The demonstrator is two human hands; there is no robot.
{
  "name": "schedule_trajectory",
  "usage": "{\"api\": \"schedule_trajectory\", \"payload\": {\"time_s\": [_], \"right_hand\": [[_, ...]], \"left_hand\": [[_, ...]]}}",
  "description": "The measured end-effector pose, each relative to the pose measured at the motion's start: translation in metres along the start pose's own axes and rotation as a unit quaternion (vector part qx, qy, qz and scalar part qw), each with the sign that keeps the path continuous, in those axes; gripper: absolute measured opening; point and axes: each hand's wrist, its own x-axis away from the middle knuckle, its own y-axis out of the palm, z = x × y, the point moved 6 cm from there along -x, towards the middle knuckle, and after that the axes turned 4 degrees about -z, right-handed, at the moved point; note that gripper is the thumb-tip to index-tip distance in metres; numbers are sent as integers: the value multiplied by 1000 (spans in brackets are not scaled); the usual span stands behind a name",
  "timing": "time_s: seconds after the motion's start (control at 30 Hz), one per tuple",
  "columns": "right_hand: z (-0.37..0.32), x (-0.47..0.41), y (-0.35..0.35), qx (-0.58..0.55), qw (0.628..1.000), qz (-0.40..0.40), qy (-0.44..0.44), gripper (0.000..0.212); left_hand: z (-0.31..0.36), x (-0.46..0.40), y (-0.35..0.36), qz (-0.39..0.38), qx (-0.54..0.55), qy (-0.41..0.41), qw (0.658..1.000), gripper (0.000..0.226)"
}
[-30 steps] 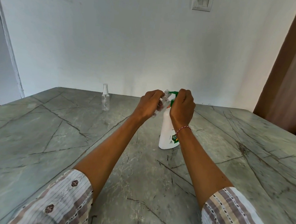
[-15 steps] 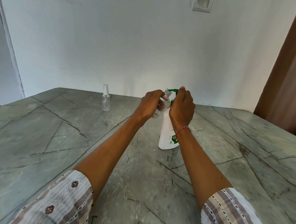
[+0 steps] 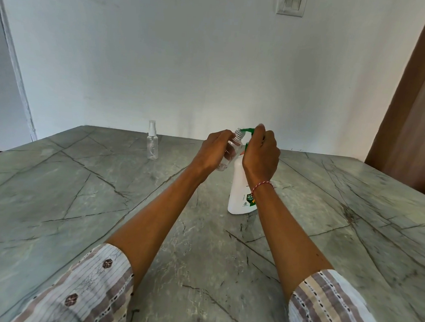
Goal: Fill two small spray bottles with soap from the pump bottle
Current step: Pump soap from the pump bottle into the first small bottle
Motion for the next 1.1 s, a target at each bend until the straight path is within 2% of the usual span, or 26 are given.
{"api": "schedule_trajectory", "payload": {"time_s": [0.13, 0.33, 0.63, 0.77, 1.1], "right_hand": [[-1, 1, 1, -14, 1000, 8, 3, 43], [0, 0, 1, -3, 1000, 10, 5, 42], [1, -1, 4, 5, 1000, 0, 7, 40], [-2, -2, 4, 62, 998, -16, -8, 29], [-4, 1, 0, 10, 1000, 7, -10, 37]], "left_hand": [[-3, -1, 1, -5, -5, -15, 1000, 28], [-10, 1, 2, -12, 10, -33, 999, 31], [-12, 3, 3, -13, 100, -45, 994, 39], [-12, 3, 4, -16, 104, -46, 993, 41], [-13, 2, 5, -13, 109, -56, 992, 37]]}}
